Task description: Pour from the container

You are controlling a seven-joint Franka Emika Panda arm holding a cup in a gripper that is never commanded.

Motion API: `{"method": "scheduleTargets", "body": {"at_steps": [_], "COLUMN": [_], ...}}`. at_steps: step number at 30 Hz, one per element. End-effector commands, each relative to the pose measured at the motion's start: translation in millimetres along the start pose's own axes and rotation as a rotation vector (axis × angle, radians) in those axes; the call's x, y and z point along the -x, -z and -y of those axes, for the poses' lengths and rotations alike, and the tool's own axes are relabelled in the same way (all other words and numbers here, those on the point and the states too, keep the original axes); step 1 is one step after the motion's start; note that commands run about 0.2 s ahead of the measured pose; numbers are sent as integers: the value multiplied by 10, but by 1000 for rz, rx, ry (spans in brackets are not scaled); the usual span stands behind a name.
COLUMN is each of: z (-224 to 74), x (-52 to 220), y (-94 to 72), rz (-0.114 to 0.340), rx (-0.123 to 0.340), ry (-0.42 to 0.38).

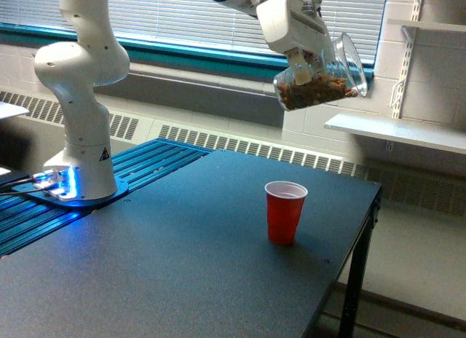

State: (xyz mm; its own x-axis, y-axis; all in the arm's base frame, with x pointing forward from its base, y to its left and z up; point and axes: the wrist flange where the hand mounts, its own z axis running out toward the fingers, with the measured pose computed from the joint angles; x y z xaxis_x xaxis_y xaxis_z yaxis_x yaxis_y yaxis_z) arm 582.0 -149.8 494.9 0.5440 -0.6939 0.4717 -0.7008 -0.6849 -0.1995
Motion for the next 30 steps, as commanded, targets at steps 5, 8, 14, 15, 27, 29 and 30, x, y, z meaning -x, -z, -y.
{"method": "scheduleTargets", "body": {"at_steps": [5, 8, 14, 15, 27, 29, 30], "z": [-83, -85, -95, -102, -114, -130, -132], "x": [-51, -42, 20, 31, 395, 466, 508], "y": [11, 32, 56, 61, 55, 52, 47], "rz": [-17, -27, -37, -40, -33, -32, -27], "rx": [-22, -24, -33, -32, -47, -43, -44], "ry": [-14, 0, 42, 53, 127, 147, 153]}}
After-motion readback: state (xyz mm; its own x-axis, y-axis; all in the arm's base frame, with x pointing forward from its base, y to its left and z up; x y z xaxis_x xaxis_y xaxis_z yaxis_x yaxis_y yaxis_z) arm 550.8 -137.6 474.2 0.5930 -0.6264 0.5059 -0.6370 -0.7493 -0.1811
